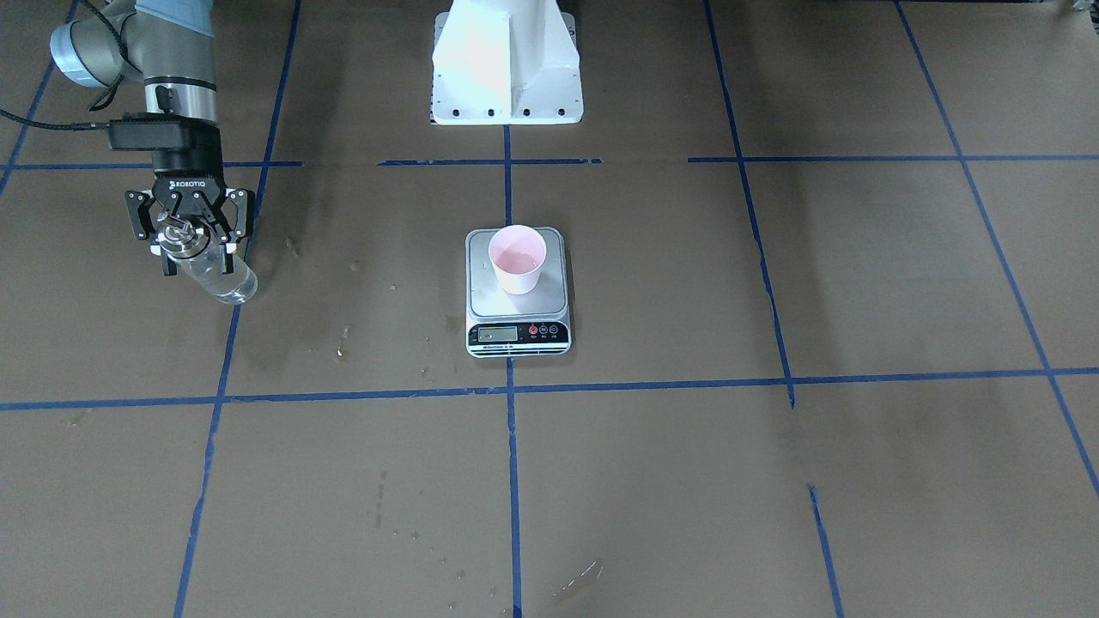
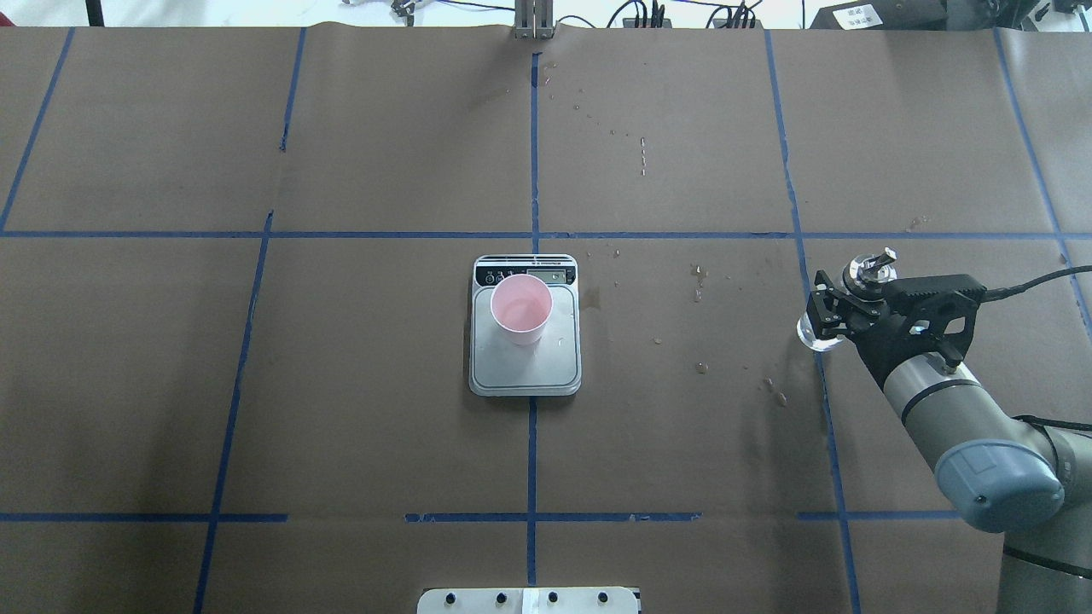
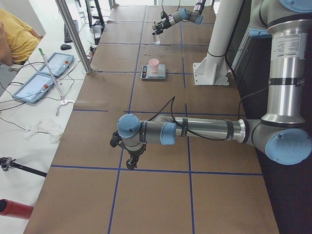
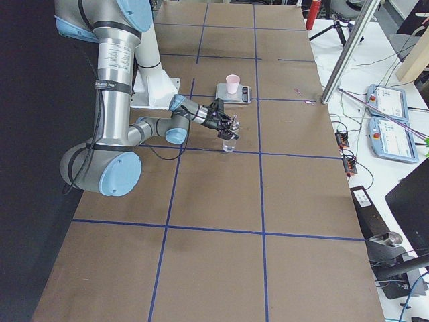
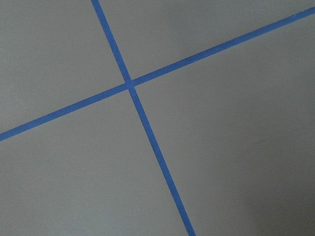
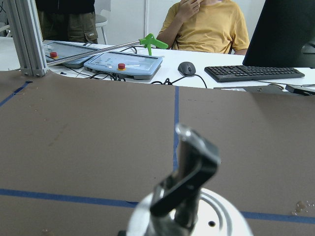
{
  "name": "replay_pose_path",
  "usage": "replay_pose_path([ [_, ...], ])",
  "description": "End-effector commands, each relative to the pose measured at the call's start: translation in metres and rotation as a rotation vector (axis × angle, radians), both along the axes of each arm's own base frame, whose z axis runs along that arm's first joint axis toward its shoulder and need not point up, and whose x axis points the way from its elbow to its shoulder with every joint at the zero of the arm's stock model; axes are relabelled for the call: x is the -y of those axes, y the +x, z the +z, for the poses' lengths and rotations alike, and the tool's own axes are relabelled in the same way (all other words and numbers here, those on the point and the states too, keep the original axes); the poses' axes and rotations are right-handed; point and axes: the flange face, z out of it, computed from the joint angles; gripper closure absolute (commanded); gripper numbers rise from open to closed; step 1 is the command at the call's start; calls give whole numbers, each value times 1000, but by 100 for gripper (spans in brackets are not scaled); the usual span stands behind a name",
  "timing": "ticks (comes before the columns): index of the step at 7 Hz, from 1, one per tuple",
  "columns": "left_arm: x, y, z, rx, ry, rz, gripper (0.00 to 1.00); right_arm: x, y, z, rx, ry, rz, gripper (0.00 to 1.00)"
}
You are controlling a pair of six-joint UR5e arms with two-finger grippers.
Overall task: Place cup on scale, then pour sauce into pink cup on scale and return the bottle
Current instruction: 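Lift the bottle with the right gripper toward the scale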
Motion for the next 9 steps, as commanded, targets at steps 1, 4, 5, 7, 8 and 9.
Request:
replay_pose_path([
  [1, -1, -1, 1, 8, -3, -3, 0, -1, 5, -21, 21, 22, -10, 100],
  [4, -15, -53, 13, 121, -14, -93, 0, 21, 18, -40, -176, 131, -51, 100],
  [5, -16, -53, 13, 121, -14, -93, 0, 33, 15, -59, -161, 148, -48, 100],
  [7, -16, -53, 12, 118, -14, -93, 0, 36, 7, -73, -163, 165, -72, 100],
  [8, -15, -53, 12, 112, -19, -96, 0, 41, -8, -93, -228, 152, -99, 100],
  [9, -15, -52, 9, 97, -17, -97, 0, 51, -28, -131, -384, 140, -130, 100],
])
